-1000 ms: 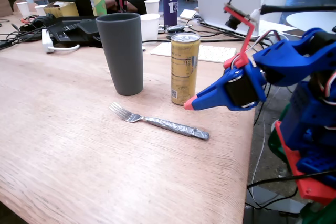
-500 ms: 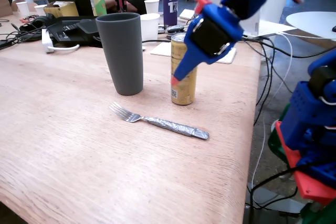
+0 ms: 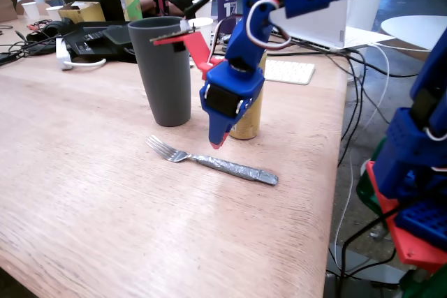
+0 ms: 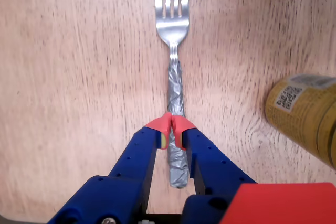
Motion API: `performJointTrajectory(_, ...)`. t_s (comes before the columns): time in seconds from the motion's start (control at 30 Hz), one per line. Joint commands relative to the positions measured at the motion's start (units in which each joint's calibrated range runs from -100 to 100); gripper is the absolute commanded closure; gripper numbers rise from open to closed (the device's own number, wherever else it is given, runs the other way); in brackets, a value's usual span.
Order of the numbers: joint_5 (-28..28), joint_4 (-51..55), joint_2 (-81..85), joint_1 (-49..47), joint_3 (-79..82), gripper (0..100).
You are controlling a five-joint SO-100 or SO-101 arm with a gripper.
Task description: Grab the fork and place it in gray glass
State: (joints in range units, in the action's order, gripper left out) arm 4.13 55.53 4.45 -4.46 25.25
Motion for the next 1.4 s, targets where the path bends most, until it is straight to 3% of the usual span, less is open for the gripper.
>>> performJointTrajectory(0.0, -0.39, -0.19, -3.17, 4.46, -3.96, 100)
performJointTrajectory(0.27, -0.39, 0.55, -5.83, 7.34, -2.74, 67)
performJointTrajectory(0.37, -0.39, 0.63, -7.03, 8.18, -2.74, 61)
performJointTrajectory(1.0, -0.34, 5.80, -22.63, 8.86, -16.71, 63)
performJointTrajectory(1.07, -0.34, 5.80, -22.81, 8.86, -16.71, 71)
performJointTrajectory(1.17, -0.39, 5.80, -22.81, 8.69, -16.71, 98)
performJointTrajectory(1.37, -0.29, 5.88, -22.81, 8.35, -15.57, 100)
